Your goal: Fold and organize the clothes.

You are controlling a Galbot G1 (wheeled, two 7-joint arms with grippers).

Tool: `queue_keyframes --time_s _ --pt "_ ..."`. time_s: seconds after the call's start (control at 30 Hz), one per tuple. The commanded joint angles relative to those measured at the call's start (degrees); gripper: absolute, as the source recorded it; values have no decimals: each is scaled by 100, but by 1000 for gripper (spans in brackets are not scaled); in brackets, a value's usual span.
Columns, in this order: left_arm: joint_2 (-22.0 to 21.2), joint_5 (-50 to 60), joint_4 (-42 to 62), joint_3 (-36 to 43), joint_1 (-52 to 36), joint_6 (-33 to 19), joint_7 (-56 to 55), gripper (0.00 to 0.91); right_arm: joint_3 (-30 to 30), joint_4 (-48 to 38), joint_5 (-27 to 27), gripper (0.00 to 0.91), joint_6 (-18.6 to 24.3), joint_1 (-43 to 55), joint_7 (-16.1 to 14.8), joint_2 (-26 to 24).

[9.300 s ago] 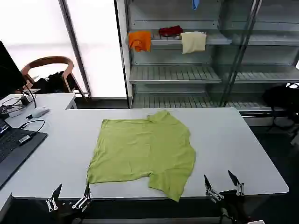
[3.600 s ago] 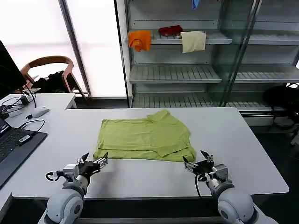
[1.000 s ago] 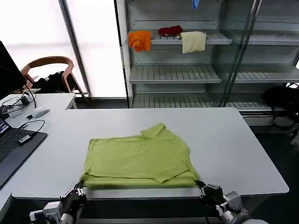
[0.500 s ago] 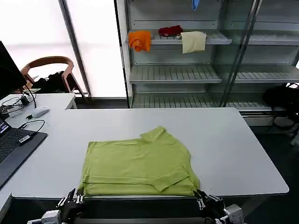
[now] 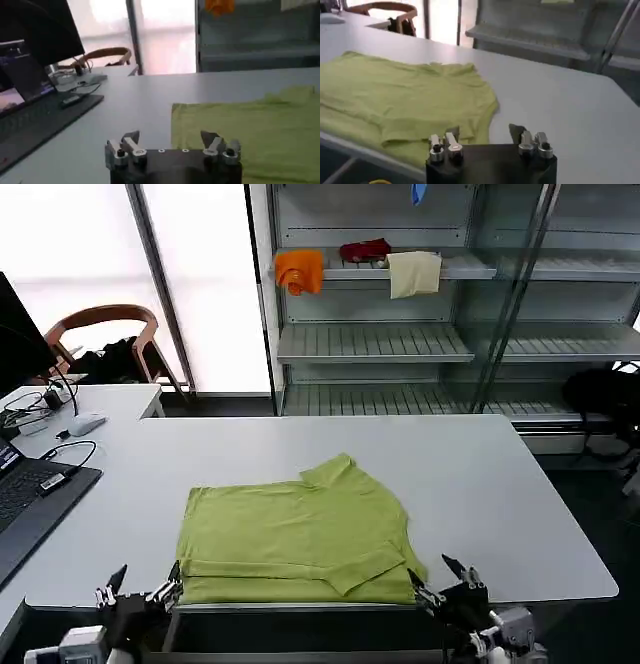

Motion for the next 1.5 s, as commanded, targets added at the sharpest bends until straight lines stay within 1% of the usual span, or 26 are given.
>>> queue_keyframes --time_s 0.03,0.07,0.13,0.17,0.2,0.23,0.27,0.3,0.33,0.37,0.43,0.47,0.63,0.73,0.83,0.97,1.33,1.5 --pt "180 -337 1013 -216 -1530 -655 1400 907 -1018 -1816 120 907 421 3144 -892 348" --pt "198 -349 1246 -154 -1822 -682 1553 907 -1362 -2225 152 907 439 3706 -960 495" --pt "222 -461 1622 -49 -2166 -679 1700 907 -1829 -2813 138 907 575 4249 -1098 695" --pt "247 -622 1879 33 -2397 -660 1791 907 -2141 -3090 153 907 574 4538 -1143 862" --pt "255 -692 2039 89 -2550 -642 1849 907 -2318 -3405 159 907 576 4882 -1202 981" --pt "250 -762 2138 159 -2730 -606 1894 907 -2575 -3849 148 907 595 5333 -1325 1250" --pt "238 -828 2364 205 -2823 -543 1901 907 -2724 -4109 158 907 599 5591 -1377 1445" --pt "221 -856 2497 247 -2938 -455 1905 907 -2826 -4272 166 907 594 5780 -1415 1522" --pt "205 -923 2569 295 -3007 -400 1927 907 -2950 -4669 174 907 591 6012 -1564 1798" --pt "193 -931 2684 332 -3098 -361 1965 907 -3029 -4996 167 907 592 6147 -1660 1901" --pt "172 -937 2841 401 -3194 -255 1994 907 -3178 -5376 121 907 589 6391 -1837 2136" --pt "167 -943 2911 427 -3245 -125 2000 907 -3271 -5613 99 907 593 6473 -1918 2207" --pt "147 -920 3271 554 -3547 415 1963 907 -3539 -6222 -13 907 531 6688 -2322 2450" --pt "119 -830 3475 662 -3711 461 1873 907 -3580 -6495 -59 907 414 6696 -2417 2576" --pt "95 -817 3644 739 -3854 465 1832 907 -3587 -6660 -131 907 392 6631 -2493 2633" --pt "102 -730 3794 871 -3931 468 1840 907 -3572 -6679 -263 907 398 6528 -2568 2634" --pt "47 -587 4298 1127 -4252 470 1996 907 -3491 -6645 -415 907 395 6365 -2590 2634" --pt "46 -556 4541 1064 -4329 465 2054 907 -3491 -6621 -458 907 401 6291 -2597 2623"
